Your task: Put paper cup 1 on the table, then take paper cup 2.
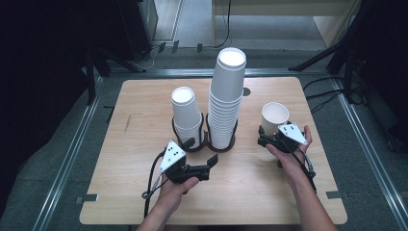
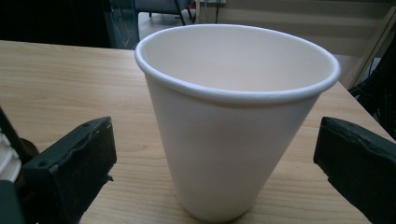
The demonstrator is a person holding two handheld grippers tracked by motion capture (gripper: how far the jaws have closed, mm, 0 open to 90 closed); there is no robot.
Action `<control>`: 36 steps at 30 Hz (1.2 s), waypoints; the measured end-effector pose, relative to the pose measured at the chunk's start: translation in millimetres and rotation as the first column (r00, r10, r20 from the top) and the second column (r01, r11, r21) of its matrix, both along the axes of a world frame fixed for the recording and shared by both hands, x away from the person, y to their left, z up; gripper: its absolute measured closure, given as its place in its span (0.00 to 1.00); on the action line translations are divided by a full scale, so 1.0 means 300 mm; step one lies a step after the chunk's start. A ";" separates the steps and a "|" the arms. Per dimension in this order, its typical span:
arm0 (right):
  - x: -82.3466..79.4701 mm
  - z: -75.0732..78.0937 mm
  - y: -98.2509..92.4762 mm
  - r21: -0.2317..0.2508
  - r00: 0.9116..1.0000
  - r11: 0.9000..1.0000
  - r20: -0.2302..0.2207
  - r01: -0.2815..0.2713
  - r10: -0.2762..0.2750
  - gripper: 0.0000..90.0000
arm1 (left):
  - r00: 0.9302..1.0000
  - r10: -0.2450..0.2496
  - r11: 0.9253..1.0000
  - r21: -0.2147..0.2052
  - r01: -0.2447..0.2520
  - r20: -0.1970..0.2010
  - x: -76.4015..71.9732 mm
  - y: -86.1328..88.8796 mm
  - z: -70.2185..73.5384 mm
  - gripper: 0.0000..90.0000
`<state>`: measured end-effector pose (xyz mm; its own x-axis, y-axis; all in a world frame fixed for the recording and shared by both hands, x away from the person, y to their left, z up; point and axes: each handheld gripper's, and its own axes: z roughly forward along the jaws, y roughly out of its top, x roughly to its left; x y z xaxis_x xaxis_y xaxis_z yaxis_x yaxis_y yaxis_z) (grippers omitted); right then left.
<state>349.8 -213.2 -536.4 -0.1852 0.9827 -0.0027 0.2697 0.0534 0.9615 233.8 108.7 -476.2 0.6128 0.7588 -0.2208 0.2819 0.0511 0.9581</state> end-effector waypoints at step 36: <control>-0.186 0.348 0.025 0.025 0.987 0.992 0.115 -0.120 0.116 0.00 | 0.987 0.155 0.983 0.097 -0.157 0.031 0.100 -0.077 0.072 0.05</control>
